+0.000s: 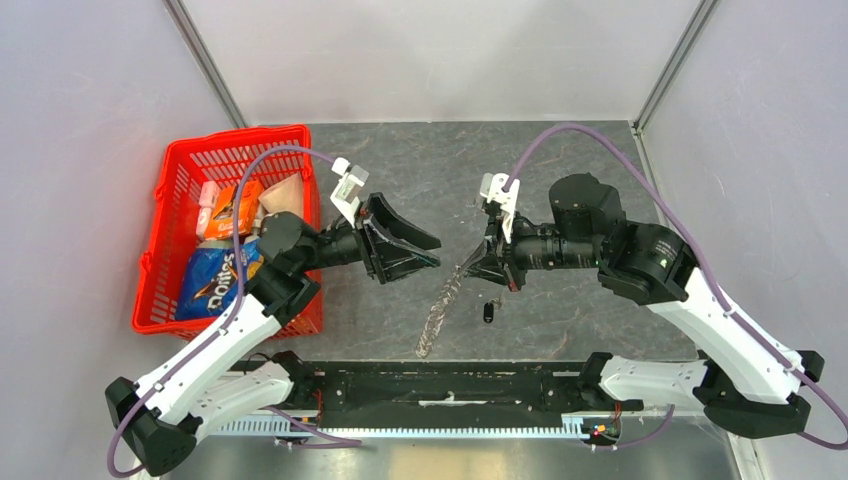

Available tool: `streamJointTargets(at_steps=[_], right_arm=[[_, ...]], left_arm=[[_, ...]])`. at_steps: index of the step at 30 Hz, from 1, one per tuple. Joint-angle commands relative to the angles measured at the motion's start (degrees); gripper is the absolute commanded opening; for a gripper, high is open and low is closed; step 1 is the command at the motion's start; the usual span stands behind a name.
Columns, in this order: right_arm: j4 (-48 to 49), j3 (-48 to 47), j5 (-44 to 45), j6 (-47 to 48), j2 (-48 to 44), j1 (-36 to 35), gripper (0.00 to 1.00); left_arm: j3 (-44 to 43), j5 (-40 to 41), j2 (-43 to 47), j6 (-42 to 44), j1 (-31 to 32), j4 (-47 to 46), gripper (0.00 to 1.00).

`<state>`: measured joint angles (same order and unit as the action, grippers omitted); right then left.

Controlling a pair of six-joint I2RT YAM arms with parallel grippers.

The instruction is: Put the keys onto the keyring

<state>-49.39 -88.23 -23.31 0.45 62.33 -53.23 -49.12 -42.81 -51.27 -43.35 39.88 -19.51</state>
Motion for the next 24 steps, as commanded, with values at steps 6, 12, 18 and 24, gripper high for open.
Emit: streamJointTargets(at_steps=[6,12,18,24], right_arm=[[8.63,-2.13,-0.27,-7.99,0.26,-0.03,0.00],[12.83,-2.30,-0.01,-12.22,-0.02,0.01,0.00],[16.79,-1.22,-1.32,-14.29,-1.23,-0.04,0.00],[18.46,-1.19,-2.97,-15.37,-1.02,-0.03,0.00]], left_arm=[[-0.32,-3.36,0.43,-3.62,-0.15,-7.75,0.53],[0.08,-3.86,0.42,-3.93,-0.04,-8.88,0.50],[0.08,-4.30,0.70,-4.71,-0.14,-10.24,0.47],[0.07,-4.73,0.80,-5.07,-0.15,-10.90,0.44]])
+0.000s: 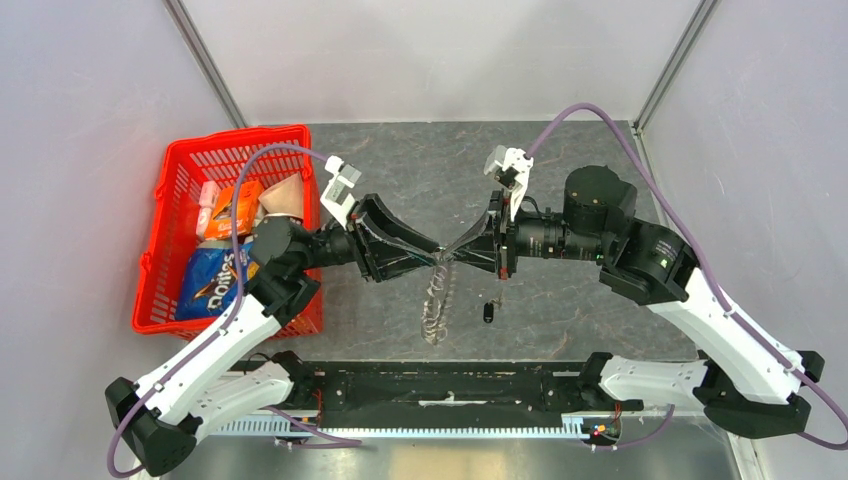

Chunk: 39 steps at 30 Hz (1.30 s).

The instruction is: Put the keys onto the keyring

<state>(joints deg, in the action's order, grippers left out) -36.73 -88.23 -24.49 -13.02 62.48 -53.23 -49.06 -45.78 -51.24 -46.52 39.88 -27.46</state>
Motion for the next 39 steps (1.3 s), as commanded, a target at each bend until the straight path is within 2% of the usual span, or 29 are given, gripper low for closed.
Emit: streamJointTargets(at_steps=[1,7,30,39], right_arm=[[6.04,-1.24,-1.89,-2.00,-1.17,-0.02,0.00],[6.40,-0.92,-2.90,-2.45,-1.04,0.00,0.00],[6.91,1.06,-5.44,-2.69,-2.09,-0.03,0.00],[8.31,1.56,-5.04,-2.98,-2.66,0.02,0.00]], left_arm=[[0.01,-1.77,0.67,-1.97,-0.14,-3.03,0.44],[0.01,-1.77,0.64,-2.34,-0.15,-3.84,0.38],[0.72,-2.21,-1.06,-5.24,-0.06,-9.01,0.31],[1.14,-2.38,-0.96,-5.50,-0.07,-9.01,0.15]])
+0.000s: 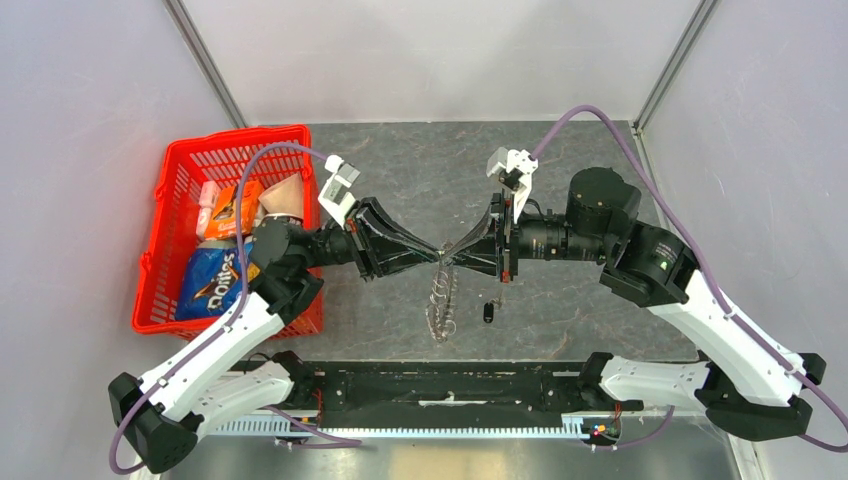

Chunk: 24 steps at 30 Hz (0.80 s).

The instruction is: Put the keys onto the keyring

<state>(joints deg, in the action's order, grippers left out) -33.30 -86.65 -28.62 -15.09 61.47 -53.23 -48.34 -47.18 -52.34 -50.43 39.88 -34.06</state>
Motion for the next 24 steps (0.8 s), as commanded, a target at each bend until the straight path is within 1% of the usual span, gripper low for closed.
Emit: streamJointTargets(at_steps=[1,3,8,10,13,17,22,24], right_arm=[[5.00,0.01,-0.93,-0.98,-1.68,-0.03,0.00],[4.94,-0.01,-0.74,-1.03,-1.48,-0.03,0.00],[5.16,0.40,0.23,-0.96,-1.26,-0.03,0.00],[5.22,0.43,0.41,-0.87,-1.14,-0.03,0.00],[5.52,0.44,0.19,-0.88,-1.27,-0.03,0.03],[5.67,0.54,-0.08,-0.91,-1.35,-0.03,0.13],[5.61,0.98,0.13,-1.12,-2.35,-0.03,0.32],[5.57,1.18,0.44,-1.23,-3.11,-0.03,0.37]], left_arm=[[0.35,-1.05,0.16,-1.60,-0.06,-2.41,0.13],[0.27,-1.33,0.13,-1.68,-0.11,-2.71,0.03],[1.22,-2.35,0.43,-2.86,0.05,-6.35,0.02],[1.40,-2.50,0.63,-2.74,0.02,-6.43,0.02],[1.66,-2.74,1.00,-2.65,0.02,-6.63,0.02],[1.75,-2.85,1.26,-2.49,0.03,-6.65,0.02],[1.84,-2.66,1.67,-2.32,0.02,-6.37,0.02],[1.84,-2.66,1.72,-2.23,0.03,-6.21,0.02]])
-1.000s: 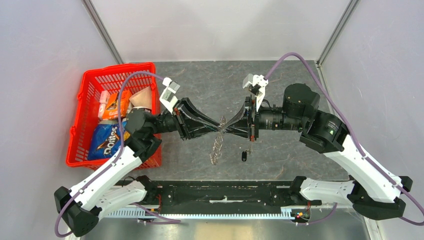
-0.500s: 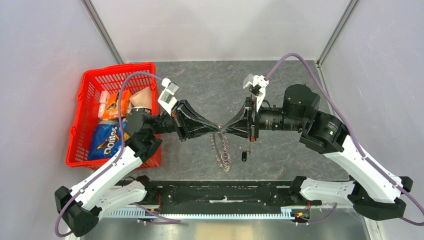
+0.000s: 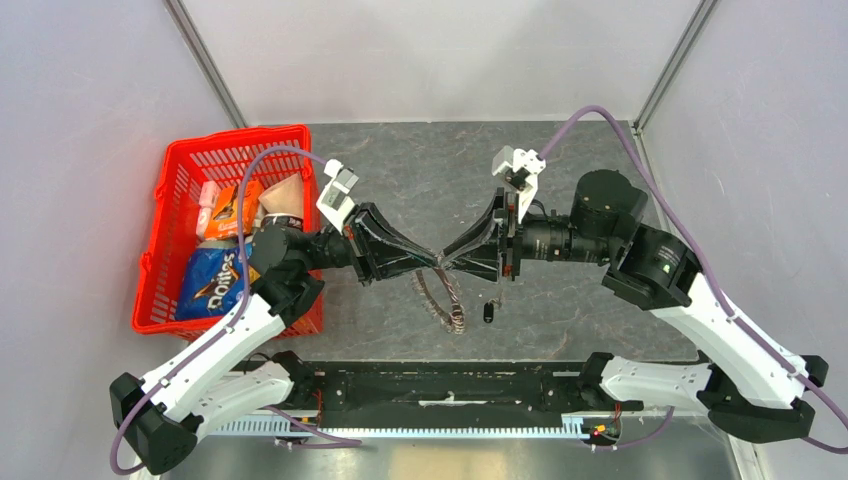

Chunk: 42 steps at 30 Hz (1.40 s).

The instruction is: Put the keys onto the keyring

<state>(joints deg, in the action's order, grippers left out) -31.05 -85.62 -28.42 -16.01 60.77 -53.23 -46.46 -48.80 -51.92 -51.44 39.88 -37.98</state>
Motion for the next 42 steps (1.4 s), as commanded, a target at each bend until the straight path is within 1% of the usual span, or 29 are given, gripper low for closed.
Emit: streamJointTargets(at_steps=[1,5,7,11,16,19,20,23,25,29,34,39,42], right_arm=[[3.29,0.11,0.30,-0.38,-2.65,-0.03,0.38],[1.80,-0.01,1.85,-0.10,-3.37,-0.03,0.42],[0.27,0.03,4.25,0.45,-3.52,-0.03,0.45],[-3.24,1.52,13.20,0.91,-3.95,-0.03,0.50],[-8.72,3.71,24.20,-1.48,-2.96,0.06,0.53],[-10.98,6.49,30.81,-3.35,-3.35,0.36,0.58],[-11.38,7.66,31.67,-3.75,-3.44,0.47,0.59],[-12.98,12.14,33.82,-5.64,-2.82,1.14,0.60],[-13.65,15.48,34.69,-7.77,-1.30,1.93,0.60],[-14.65,21.57,40.41,-14.62,3.03,3.78,0.58],[-11.35,28.72,42.03,-24.63,6.02,5.67,0.53],[-7.61,33.71,44.02,-33.09,5.35,5.77,0.55],[-7.22,35.10,45.85,-36.81,5.53,5.82,0.57]], left_arm=[[-0.04,-1.04,1.31,-1.21,0.07,-2.20,0.02],[-0.20,-1.04,1.43,-1.12,0.03,-2.06,0.02],[-0.21,-1.13,1.61,-1.12,0.02,-1.95,0.02],[-0.39,-1.87,2.03,-1.11,0.02,-1.84,0.02],[-1.37,-3.53,2.86,0.07,0.02,0.00,0.02],[-1.96,-4.20,3.85,1.16,0.02,1.73,0.02],[-2.13,-4.20,4.17,1.81,0.02,2.79,0.02],[-2.33,-4.29,5.00,3.26,0.02,4.71,0.02],[-2.32,-4.20,5.35,4.00,0.03,5.64,0.02],[-1.99,-4.16,5.59,4.41,0.03,6.14,0.02],[-1.44,-3.71,6.47,5.40,0.02,7.60,0.02],[-1.10,-3.52,6.88,6.26,0.02,9.08,0.02],[-1.09,-3.17,6.94,6.41,0.02,9.76,0.02]])
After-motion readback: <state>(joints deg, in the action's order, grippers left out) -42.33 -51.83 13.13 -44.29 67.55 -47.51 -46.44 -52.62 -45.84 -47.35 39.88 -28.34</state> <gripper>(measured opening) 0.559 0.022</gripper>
